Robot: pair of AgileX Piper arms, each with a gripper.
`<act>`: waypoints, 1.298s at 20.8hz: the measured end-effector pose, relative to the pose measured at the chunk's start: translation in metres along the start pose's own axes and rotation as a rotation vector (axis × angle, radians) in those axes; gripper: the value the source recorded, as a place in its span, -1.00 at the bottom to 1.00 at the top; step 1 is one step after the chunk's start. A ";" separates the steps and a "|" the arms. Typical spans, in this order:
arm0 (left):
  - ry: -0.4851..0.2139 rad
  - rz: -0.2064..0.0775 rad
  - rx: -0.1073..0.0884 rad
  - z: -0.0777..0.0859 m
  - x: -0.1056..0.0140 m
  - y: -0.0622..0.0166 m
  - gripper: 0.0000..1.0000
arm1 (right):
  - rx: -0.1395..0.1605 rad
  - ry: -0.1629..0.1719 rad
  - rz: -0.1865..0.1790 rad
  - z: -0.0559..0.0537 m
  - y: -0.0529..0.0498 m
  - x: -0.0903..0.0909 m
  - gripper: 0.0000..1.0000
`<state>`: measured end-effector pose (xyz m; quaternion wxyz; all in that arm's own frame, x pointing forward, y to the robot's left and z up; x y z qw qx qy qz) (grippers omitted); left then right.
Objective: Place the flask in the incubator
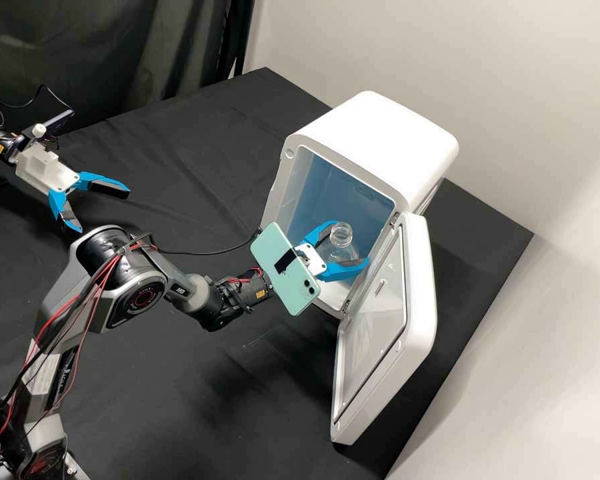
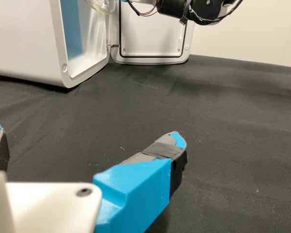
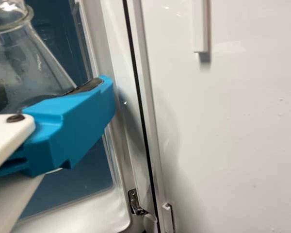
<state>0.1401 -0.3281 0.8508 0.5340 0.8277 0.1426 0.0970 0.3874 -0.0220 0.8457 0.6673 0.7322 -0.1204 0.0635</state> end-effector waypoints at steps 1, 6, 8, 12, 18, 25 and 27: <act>0.000 0.000 0.000 0.000 0.000 0.0000 1.00 | 0.000 0.000 0.000 0.000 0.000 0.000 -1.00; -0.002 -0.001 0.001 0.000 0.000 -0.0001 1.00 | 0.002 0.003 -0.023 -0.008 -0.001 -0.011 -1.00; -0.009 -0.003 0.002 0.002 0.001 -0.0004 1.00 | -0.008 0.061 -0.118 -0.036 -0.009 -0.044 -1.00; -0.012 -0.004 0.003 0.002 0.001 -0.0004 1.00 | -0.065 0.218 -0.159 -0.068 -0.004 -0.069 -1.00; -0.017 -0.005 0.004 0.003 0.001 -0.0006 1.00 | -0.047 0.169 -0.150 -0.062 0.004 -0.092 -1.00; -0.017 -0.005 0.004 0.003 0.001 -0.0006 1.00 | -0.053 0.139 -0.148 -0.053 0.002 -0.083 -1.00; -0.017 -0.005 0.004 0.003 0.001 -0.0006 1.00 | -0.056 0.129 -0.159 -0.049 -0.004 -0.077 -1.00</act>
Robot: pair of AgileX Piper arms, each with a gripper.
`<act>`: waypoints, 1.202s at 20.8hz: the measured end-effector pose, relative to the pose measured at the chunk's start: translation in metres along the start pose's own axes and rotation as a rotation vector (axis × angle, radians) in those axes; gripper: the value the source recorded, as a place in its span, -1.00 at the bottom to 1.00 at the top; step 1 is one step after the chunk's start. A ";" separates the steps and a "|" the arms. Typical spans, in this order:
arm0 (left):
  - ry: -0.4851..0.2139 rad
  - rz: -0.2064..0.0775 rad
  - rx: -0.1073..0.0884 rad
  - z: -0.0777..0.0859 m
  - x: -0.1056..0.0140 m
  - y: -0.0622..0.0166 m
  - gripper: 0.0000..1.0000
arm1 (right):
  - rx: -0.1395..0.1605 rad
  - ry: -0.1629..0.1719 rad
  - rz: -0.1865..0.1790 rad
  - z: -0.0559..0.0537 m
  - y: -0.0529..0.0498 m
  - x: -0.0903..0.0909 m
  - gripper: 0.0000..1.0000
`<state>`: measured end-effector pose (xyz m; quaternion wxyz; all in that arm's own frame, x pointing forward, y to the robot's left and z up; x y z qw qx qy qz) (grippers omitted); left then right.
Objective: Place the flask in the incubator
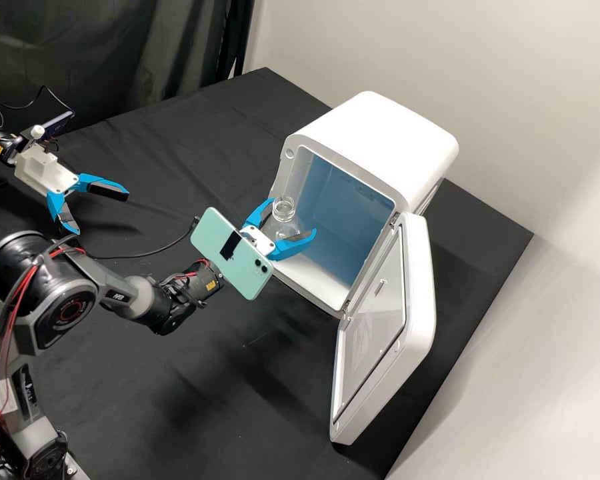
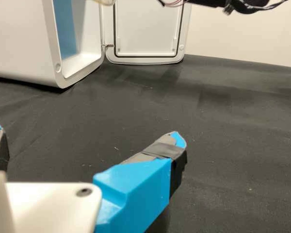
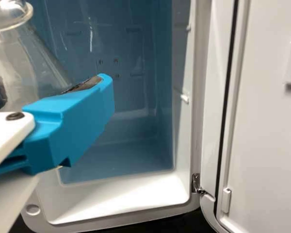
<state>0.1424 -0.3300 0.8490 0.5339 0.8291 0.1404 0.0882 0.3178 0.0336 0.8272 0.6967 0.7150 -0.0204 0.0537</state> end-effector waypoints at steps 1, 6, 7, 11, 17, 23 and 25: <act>0.000 0.000 0.000 0.000 0.000 0.0000 1.00 | 0.000 -0.009 -0.009 0.003 -0.003 0.004 -1.00; 0.002 0.001 0.000 0.000 0.000 0.0001 1.00 | -0.003 -0.059 -0.061 0.016 -0.017 0.028 -1.00; 0.002 0.001 0.000 0.000 0.000 0.0001 1.00 | -0.003 -0.069 -0.070 0.018 -0.019 0.029 -1.00; 0.002 0.001 0.000 0.000 0.000 0.0001 1.00 | -0.003 -0.075 -0.077 0.019 -0.020 0.031 -1.00; 0.002 0.001 0.000 0.000 0.000 0.0001 1.00 | -0.058 -0.116 -0.098 0.038 -0.032 0.070 -1.00; 0.002 0.001 0.000 0.000 0.000 0.0001 1.00 | -0.059 -0.170 -0.089 0.055 -0.024 0.087 -1.00; 0.002 0.001 0.000 0.000 0.000 0.0001 1.00 | -0.058 -0.172 -0.070 0.058 -0.019 0.091 -1.00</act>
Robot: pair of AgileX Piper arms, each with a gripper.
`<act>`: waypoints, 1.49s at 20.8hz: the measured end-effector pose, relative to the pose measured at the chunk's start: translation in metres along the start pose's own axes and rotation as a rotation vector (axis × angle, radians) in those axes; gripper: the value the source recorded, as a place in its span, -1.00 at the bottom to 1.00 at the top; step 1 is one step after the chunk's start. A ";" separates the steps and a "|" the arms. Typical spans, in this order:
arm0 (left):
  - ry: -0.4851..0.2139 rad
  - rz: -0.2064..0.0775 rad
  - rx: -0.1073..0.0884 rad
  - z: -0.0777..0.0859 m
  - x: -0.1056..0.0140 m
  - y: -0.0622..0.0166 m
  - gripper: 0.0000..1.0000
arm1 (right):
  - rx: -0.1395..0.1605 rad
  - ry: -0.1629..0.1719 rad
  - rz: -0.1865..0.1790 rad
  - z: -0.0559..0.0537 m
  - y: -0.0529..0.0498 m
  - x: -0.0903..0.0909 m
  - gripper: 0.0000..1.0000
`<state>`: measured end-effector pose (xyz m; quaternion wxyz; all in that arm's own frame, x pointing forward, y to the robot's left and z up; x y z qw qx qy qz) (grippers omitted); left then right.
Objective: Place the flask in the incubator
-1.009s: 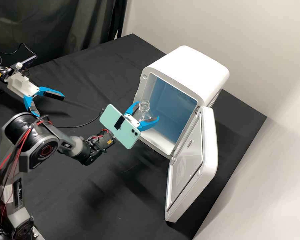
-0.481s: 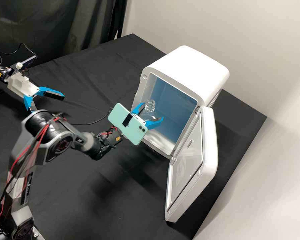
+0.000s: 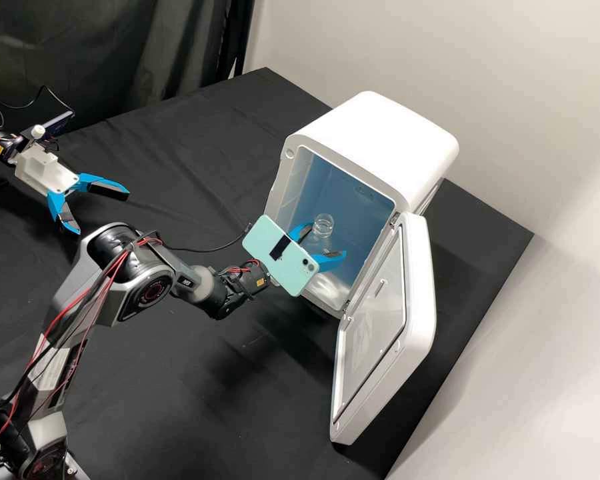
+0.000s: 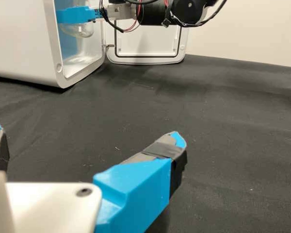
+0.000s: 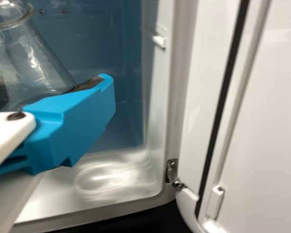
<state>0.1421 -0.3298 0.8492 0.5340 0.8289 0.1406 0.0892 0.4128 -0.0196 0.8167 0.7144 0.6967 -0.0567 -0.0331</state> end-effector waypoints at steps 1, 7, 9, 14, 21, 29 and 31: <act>0.000 0.000 0.000 0.000 0.000 0.0000 1.00 | 0.000 0.000 0.002 0.000 0.000 0.001 -1.00; 0.001 -0.005 -0.005 0.000 0.000 -0.0010 1.00 | -0.020 0.005 0.013 -0.001 0.004 0.017 -1.00; 0.000 -0.004 -0.004 -0.001 0.001 -0.0006 1.00 | -0.019 -0.004 0.013 0.001 0.006 0.023 -1.00; 0.000 -0.003 -0.003 -0.001 0.001 -0.0005 1.00 | -0.017 0.004 0.031 -0.001 0.012 0.038 -1.00; 0.004 -0.002 -0.004 -0.001 0.000 -0.0003 1.00 | -0.012 0.001 0.025 -0.002 0.011 0.056 -1.00; 0.006 -0.001 -0.005 -0.002 0.000 -0.0002 1.00 | 0.001 -0.007 -0.024 -0.007 -0.009 0.075 -1.00; 0.009 0.001 -0.004 -0.002 0.000 0.0003 1.00 | 0.010 -0.007 -0.019 -0.009 -0.011 0.078 -1.00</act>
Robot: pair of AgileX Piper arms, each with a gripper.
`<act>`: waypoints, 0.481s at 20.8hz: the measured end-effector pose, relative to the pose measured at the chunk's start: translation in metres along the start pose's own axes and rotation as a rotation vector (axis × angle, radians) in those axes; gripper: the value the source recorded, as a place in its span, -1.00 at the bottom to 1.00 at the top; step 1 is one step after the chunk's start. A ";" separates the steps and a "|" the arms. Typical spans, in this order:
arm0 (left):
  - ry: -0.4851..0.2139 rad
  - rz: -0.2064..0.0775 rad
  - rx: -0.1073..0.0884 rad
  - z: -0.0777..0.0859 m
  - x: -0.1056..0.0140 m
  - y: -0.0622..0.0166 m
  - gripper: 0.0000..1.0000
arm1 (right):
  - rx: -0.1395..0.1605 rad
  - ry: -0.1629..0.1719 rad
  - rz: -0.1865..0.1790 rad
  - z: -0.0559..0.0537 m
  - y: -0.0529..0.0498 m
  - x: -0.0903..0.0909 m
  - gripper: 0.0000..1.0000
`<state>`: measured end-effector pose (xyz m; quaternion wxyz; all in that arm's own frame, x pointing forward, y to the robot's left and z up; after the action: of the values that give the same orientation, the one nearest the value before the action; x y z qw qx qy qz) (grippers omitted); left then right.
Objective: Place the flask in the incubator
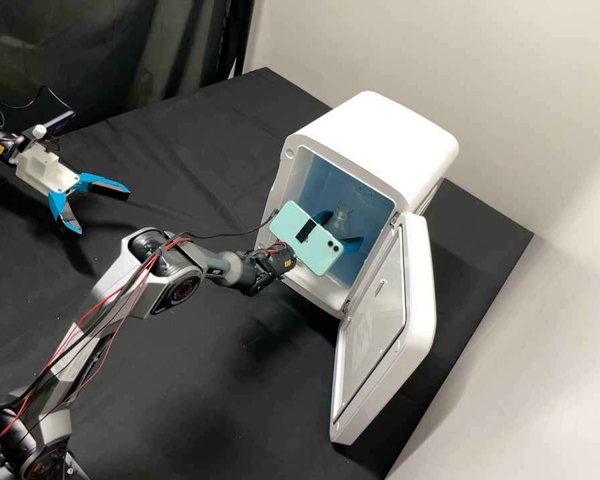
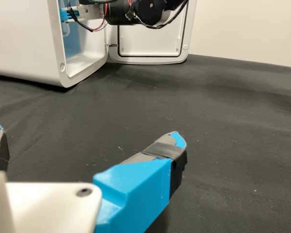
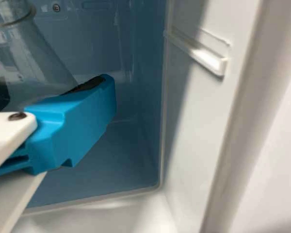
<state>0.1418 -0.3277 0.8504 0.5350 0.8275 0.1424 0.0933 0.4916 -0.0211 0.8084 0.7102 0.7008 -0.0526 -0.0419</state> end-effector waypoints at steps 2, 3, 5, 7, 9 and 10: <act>0.000 0.000 0.000 0.000 0.000 0.0000 1.00 | 0.015 -0.006 0.006 -0.001 -0.001 0.003 -1.00; 0.000 0.000 0.000 0.000 0.000 0.0000 1.00 | 0.013 -0.005 0.003 -0.001 -0.003 0.004 -1.00; 0.000 -0.003 -0.003 0.000 0.000 -0.0006 1.00 | 0.014 -0.012 -0.006 0.000 -0.007 0.007 -1.00; 0.001 -0.009 -0.008 -0.001 0.001 -0.0017 1.00 | -0.003 -0.017 -0.020 0.001 -0.011 0.011 -1.00; 0.002 -0.013 -0.011 -0.001 0.001 -0.0024 1.00 | -0.005 -0.031 -0.036 0.003 -0.014 0.011 -1.00; 0.002 -0.015 -0.013 -0.001 0.001 -0.0029 1.00 | -0.002 -0.039 -0.039 0.003 -0.014 0.012 -1.00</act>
<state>0.1420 -0.3252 0.8483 0.5410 0.8227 0.1486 0.0910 0.5030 -0.0261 0.7946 0.7088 0.7001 -0.0528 -0.0692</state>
